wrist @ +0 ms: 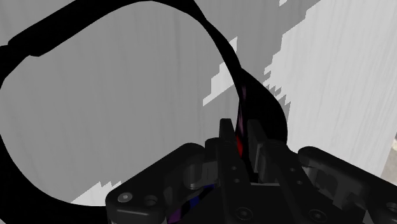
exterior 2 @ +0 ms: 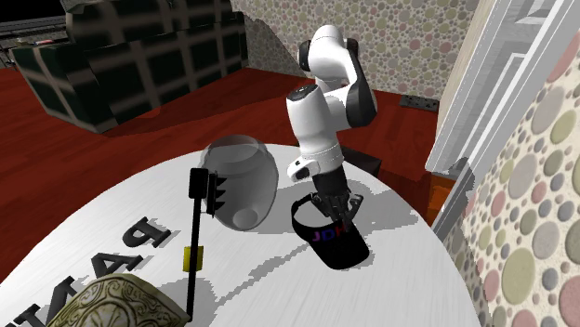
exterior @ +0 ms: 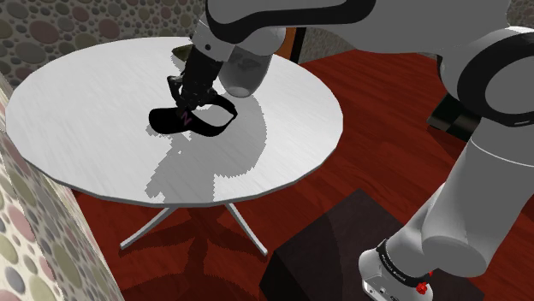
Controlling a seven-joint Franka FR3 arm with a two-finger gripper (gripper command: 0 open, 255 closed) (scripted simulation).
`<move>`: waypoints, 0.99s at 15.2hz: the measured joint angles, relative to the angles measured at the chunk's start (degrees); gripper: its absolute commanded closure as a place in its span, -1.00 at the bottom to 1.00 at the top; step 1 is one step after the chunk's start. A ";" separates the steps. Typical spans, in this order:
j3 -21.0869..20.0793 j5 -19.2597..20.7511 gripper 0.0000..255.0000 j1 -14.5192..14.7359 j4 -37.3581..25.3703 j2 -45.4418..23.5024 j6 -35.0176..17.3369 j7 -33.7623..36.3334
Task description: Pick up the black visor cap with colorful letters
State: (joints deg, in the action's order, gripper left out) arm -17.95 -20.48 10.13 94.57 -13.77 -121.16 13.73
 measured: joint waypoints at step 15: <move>0.18 1.07 1.00 -0.07 -6.72 0.39 6.82 2.51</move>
State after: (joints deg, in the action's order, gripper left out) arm -17.77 -19.41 10.06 87.85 -13.38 -114.35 16.24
